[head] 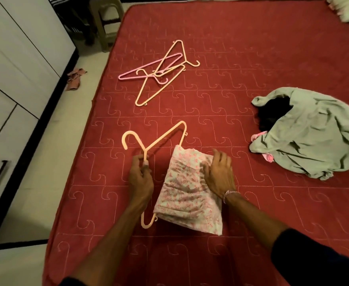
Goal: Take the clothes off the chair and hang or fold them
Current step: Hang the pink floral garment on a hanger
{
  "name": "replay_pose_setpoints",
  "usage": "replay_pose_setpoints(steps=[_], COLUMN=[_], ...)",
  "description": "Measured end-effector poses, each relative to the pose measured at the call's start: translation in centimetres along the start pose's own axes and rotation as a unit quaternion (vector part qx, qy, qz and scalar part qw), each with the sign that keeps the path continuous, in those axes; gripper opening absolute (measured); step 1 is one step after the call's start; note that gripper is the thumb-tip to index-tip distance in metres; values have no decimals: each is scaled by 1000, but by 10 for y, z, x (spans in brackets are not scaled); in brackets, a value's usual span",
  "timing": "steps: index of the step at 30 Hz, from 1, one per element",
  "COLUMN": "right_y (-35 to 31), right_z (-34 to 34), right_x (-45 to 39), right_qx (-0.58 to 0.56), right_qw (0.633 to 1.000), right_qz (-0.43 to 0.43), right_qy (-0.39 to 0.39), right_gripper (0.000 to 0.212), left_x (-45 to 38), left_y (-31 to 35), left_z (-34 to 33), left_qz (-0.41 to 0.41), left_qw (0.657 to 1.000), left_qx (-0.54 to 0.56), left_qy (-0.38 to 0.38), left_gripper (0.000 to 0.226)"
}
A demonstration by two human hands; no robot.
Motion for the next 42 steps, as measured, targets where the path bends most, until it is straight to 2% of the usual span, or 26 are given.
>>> replay_pose_setpoints(steps=[3,8,12,17,20,27,34,42], right_y=[-38,-98,-126,-156,-185,-271,-361,-464], right_z=[32,101,153,209,239,316,366,379], right_x=[-27,-60,-80,-85,-76,-33,29,129], right_qx=[-49,-47,-15,3,-7,4,-38,-105], right_qw=[996,980,975,963,953,910,854,793], right_qz=[79,191,217,265,302,415,512,561], right_qy=[17,40,50,39,25,11,-83,-213], right_gripper=[55,61,64,42,40,42,36,31], left_x=[-4,-12,-10,-20,-21,9,59,136], left_y=[35,93,144,192,227,320,370,383], left_z=[5,18,37,86,121,208,301,424], left_qz=[-54,-107,-162,-181,-201,-235,-255,-223], left_qw=[998,993,982,977,972,962,958,959], left_qx=[-8,-8,3,-29,-58,-120,-134,-157], left_qy=[-22,-56,-96,-111,-112,-72,-3,77], left_gripper=[17,19,21,19,20,23,24,21])
Point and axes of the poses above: each hand's wrist, its own x-axis away from the middle knuckle, its own z-axis out of the back of the hand, y = z × x, the point moved 8 cm from there along -x, towards the middle knuckle, and after that the axes turned 4 degrees about -y, right-handed, at the moved point
